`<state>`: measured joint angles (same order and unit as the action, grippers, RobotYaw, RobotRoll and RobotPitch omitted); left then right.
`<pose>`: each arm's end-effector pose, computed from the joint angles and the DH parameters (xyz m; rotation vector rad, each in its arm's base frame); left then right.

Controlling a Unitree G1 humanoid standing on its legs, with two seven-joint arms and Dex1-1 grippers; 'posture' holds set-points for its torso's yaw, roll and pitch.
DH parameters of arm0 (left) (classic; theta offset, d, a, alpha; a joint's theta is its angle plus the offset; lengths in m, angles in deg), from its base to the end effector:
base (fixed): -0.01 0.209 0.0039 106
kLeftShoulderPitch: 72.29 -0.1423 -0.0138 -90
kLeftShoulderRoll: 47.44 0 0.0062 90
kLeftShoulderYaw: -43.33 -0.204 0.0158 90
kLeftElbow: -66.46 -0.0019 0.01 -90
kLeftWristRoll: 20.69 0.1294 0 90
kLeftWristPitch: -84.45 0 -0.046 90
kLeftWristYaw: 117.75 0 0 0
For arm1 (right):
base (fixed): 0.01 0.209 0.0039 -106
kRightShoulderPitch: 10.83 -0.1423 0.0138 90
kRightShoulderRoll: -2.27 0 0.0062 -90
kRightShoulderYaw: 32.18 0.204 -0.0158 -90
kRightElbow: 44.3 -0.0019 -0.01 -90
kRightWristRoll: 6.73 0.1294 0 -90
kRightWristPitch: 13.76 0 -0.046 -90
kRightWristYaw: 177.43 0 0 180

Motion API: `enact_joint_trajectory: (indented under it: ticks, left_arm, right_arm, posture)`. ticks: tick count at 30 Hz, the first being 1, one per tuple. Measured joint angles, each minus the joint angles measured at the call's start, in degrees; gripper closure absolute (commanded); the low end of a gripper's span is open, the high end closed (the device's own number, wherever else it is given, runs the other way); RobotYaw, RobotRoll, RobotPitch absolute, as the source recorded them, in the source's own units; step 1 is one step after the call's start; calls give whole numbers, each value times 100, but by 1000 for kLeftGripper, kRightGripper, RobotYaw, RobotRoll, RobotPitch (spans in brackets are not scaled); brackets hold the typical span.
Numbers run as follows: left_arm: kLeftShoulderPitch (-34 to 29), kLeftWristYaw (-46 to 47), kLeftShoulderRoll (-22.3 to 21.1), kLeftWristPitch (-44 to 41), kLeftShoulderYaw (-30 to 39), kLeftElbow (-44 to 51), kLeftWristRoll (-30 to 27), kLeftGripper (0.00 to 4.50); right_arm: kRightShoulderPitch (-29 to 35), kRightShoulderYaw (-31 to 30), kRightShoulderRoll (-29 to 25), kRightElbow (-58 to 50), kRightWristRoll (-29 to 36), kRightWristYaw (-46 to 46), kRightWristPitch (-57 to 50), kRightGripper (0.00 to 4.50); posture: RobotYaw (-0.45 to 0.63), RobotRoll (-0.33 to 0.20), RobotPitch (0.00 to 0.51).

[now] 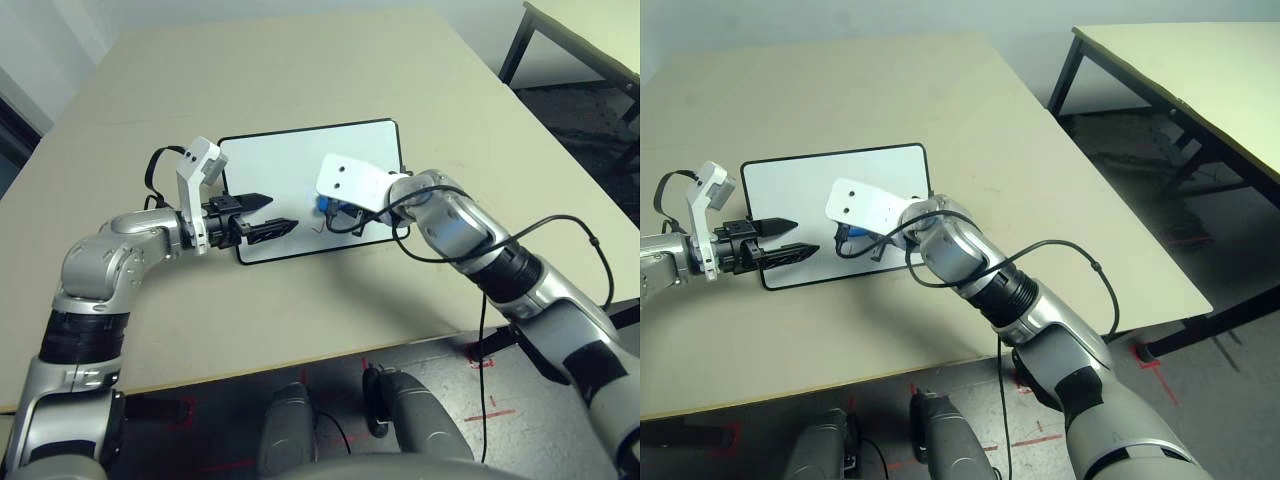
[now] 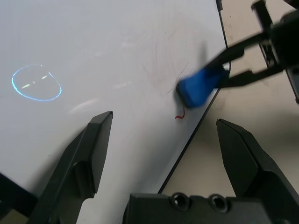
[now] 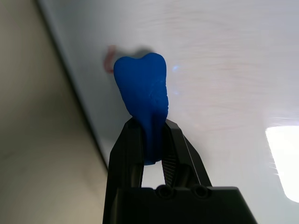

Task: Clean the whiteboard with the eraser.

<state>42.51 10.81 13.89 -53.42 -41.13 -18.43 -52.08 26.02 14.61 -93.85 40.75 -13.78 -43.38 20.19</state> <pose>0.2554 0.2807 0.1688 0.0812 0.3526 -0.8440 0.2928 -0.0718 0.1756 -0.9632 0.4078 1.0248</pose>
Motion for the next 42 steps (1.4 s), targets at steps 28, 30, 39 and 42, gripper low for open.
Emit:
enact_joint_trajectory:
  ticks: [28,30,39,42]
  left_arm:
    - [-136,-35,-178,-131,4,207,-61,0]
    - [-138,-35,-179,-131,6,207,-61,0]
    - [-133,-38,-172,-127,7,202,-59,0]
    - [-134,-37,-171,-127,7,192,-58,0]
  right_arm:
    - [-277,-534,-390,43,-318,-989,369,3971]
    - [-276,-503,-274,96,-342,-955,415,3972]
    - [-679,360,629,903,-362,-279,637,3973]
    - [-509,78,312,647,-354,-717,593,3973]
  posture:
    - [-10,0,126]
    - [-11,0,128]
    - [-12,0,129]
    - [-11,0,130]
